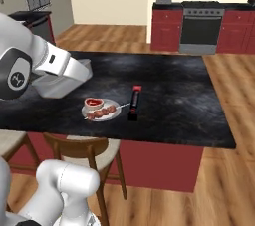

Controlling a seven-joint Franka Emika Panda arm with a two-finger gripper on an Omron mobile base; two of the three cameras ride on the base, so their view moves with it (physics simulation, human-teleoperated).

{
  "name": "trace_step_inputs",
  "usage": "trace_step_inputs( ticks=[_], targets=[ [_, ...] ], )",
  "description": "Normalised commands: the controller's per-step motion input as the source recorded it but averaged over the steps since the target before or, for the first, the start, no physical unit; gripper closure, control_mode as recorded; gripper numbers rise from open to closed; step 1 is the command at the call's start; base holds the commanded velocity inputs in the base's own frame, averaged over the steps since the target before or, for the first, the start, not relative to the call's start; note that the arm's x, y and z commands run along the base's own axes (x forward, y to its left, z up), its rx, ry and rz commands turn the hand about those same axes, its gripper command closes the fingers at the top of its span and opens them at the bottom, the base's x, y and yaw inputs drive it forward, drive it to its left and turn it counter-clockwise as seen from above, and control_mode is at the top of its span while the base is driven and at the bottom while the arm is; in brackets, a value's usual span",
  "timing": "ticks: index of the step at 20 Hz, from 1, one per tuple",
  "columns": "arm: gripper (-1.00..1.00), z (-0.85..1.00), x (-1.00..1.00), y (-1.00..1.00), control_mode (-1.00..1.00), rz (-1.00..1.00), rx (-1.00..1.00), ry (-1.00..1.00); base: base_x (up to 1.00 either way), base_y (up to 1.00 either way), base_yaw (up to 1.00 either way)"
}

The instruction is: Retrieve the tupperware and aluminum foil from the cabinet and place them on the dining counter near the plate with kebab skewer and steak to prepare for storing leftovers.

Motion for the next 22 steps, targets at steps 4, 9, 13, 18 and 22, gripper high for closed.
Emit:
trace_step_inputs(
  ticks=[4, 9, 13, 18, 22],
  targets=[
    [1.0, 0.0, 0.0, 0.0, 1.0, 0.0, 0.0, 0.0, 0.46, 0.4, -0.36],
    [1.0, -0.15, 0.26, 0.41, -1.0, -0.08, 0.0, 0.0, 0.0, 0.0, 0.0],
    [1.0, -0.28, 0.33, 0.41, -1.0, 0.04, 0.0, 0.02, 0.0, 0.0, 0.0],
    [1.0, -0.47, 0.4, 0.66, -1.0, 0.19, 0.0, 0.13, 0.0, 0.0, 0.0],
    [1.0, -0.63, 0.55, 0.84, -1.0, 0.28, 0.01, 0.17, 0.0, 0.0, 0.0]
  ],
)
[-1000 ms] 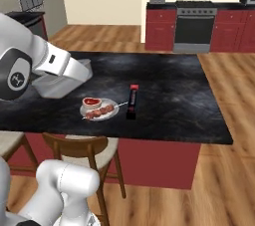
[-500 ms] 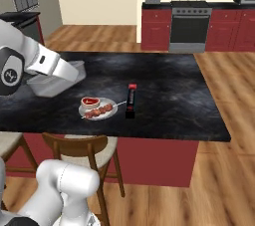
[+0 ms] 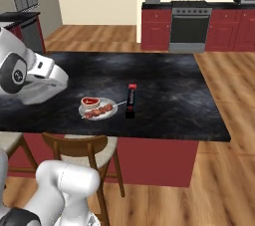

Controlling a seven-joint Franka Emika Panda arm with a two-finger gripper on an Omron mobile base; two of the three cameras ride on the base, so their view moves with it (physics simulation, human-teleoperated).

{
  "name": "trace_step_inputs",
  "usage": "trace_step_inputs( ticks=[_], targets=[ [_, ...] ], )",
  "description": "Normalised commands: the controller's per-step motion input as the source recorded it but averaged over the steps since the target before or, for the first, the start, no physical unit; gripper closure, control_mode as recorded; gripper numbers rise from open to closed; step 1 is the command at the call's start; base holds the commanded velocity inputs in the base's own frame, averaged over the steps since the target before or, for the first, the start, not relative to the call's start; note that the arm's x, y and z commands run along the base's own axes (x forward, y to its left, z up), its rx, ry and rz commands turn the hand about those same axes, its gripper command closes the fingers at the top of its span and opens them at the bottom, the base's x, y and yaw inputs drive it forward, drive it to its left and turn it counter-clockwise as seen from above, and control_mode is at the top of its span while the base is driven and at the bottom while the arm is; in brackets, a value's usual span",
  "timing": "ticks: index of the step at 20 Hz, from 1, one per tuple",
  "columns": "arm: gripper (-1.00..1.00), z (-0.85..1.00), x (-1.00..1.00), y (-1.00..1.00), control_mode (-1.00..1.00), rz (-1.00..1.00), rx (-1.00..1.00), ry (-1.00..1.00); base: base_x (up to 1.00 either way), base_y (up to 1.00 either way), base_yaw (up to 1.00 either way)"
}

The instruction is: Retrieve the tupperware and aluminum foil from the cabinet and place them on the dining counter near the plate with kebab skewer and steak to prepare for storing leftovers.

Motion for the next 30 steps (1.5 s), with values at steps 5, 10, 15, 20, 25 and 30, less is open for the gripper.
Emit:
trace_step_inputs(
  ticks=[5, 10, 15, 20, 25, 30],
  targets=[
    [1.0, -0.62, 0.77, 0.97, -1.0, 0.28, 0.01, 0.26, 0.0, 0.0, 0.0],
    [1.0, -0.55, 0.8, 0.68, -1.0, 0.25, 0.03, 0.25, 0.0, 0.0, 0.0],
    [1.0, -0.42, 0.64, 0.31, -1.0, 0.03, 0.0, 0.06, 0.0, 0.0, 0.0],
    [1.0, -0.44, 0.48, 0.02, -1.0, -0.02, 0.0, 0.0, 0.0, 0.0, 0.0],
    [1.0, -0.53, 0.44, 0.0, -1.0, -0.01, 0.0, 0.0, 0.0, 0.0, 0.0],
    [1.0, -0.53, 0.5, 0.0, -1.0, 0.0, 0.0, 0.0, 0.0, 0.0, 0.0]
  ],
)
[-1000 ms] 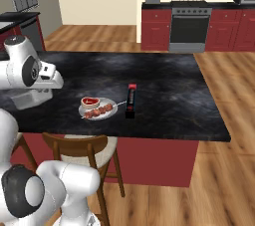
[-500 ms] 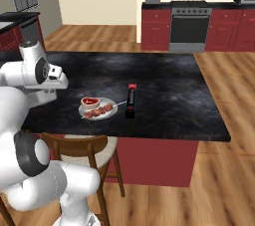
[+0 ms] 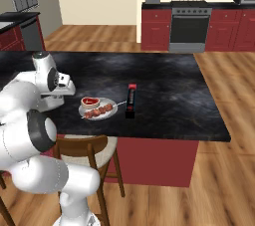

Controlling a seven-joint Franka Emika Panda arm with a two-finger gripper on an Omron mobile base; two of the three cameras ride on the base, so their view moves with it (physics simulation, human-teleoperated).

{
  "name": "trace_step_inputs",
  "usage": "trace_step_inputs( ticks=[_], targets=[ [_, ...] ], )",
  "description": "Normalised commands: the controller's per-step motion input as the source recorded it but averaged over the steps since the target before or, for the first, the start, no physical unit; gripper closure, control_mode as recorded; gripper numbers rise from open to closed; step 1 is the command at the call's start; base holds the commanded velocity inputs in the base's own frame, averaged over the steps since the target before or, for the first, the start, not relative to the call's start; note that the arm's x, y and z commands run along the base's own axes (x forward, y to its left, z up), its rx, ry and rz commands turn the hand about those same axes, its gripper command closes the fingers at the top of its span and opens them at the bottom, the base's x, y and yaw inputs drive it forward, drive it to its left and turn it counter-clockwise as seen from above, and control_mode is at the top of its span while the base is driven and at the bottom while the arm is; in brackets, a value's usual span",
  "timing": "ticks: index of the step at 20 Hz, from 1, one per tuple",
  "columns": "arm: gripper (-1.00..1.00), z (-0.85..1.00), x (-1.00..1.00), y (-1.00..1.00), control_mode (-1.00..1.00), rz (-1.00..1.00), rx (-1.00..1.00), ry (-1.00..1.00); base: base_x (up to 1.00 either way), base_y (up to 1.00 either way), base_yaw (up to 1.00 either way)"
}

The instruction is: Retrieve the tupperware and aluminum foil from the cabinet and place them on the dining counter near the plate with kebab skewer and steak to prepare for storing leftovers.

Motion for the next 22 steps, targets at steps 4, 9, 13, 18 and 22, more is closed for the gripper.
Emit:
trace_step_inputs(
  ticks=[4, 9, 13, 18, 22],
  targets=[
    [1.0, -0.46, 0.49, 0.0, -1.0, 0.0, 0.0, 0.0, 0.0, 0.0, 0.0],
    [1.0, -0.41, 0.53, 0.0, -1.0, -0.01, 0.0, 0.0, 0.0, 0.0, 0.0],
    [1.0, -0.33, 0.52, 0.0, -1.0, -0.01, 0.0, 0.0, 0.0, 0.0, 0.0],
    [1.0, -0.35, 0.51, 0.0, -1.0, -0.01, 0.0, 0.0, 0.0, 0.0, 0.0],
    [1.0, -0.43, 0.47, 0.0, -1.0, 0.0, 0.0, 0.0, 0.0, 0.0, 0.0]
  ],
)
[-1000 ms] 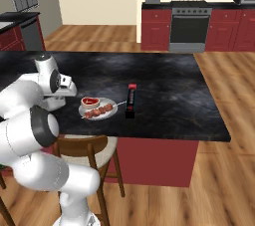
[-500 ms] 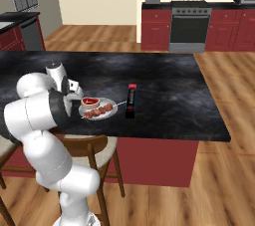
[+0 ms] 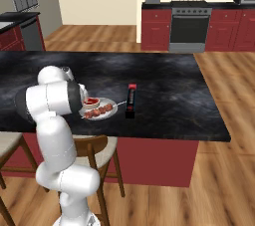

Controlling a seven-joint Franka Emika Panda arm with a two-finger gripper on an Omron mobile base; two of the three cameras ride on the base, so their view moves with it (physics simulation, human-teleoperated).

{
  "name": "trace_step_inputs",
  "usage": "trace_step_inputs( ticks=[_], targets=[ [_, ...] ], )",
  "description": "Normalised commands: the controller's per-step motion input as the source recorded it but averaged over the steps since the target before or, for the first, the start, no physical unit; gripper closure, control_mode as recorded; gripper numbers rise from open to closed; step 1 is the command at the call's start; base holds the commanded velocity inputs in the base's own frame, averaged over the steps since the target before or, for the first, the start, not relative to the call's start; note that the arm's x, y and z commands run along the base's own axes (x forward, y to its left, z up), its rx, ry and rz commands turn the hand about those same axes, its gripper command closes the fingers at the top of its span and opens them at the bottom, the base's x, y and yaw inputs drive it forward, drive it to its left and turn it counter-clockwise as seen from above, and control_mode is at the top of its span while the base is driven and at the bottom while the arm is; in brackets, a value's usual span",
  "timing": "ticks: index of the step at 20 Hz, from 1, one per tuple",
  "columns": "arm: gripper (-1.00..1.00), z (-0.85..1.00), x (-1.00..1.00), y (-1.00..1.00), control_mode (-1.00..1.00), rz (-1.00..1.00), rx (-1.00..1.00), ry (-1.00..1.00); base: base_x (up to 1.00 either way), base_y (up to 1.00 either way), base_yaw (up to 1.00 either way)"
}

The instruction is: Retrieve the tupperware and aluminum foil from the cabinet and place them on the dining counter near the plate with kebab skewer and steak to prepare for storing leftovers.

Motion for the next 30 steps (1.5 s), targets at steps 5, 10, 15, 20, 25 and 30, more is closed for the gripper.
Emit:
trace_step_inputs(
  ticks=[5, 10, 15, 20, 25, 30],
  targets=[
    [-1.0, -0.52, 0.33, 0.05, -1.0, 0.0, 0.0, 0.0, 0.0, 0.0, 0.0],
    [-1.0, -0.36, 0.13, 0.14, -1.0, 0.0, 0.0, 0.0, 0.0, 0.0, 0.0],
    [-1.0, 0.32, -0.02, -0.02, -1.0, -0.02, 0.0, -0.08, 0.0, 0.0, 0.0],
    [-1.0, 0.87, -0.22, -0.32, -1.0, -0.09, 0.0, -0.13, 0.0, 0.0, 0.0],
    [-1.0, 0.8, -0.63, -0.52, -1.0, -0.11, 0.0, -0.13, 0.0, 0.0, 0.0],
    [-1.0, 0.65, -0.79, -0.49, -1.0, -0.1, 0.0, -0.1, 0.0, 0.0, 0.0]
  ],
)
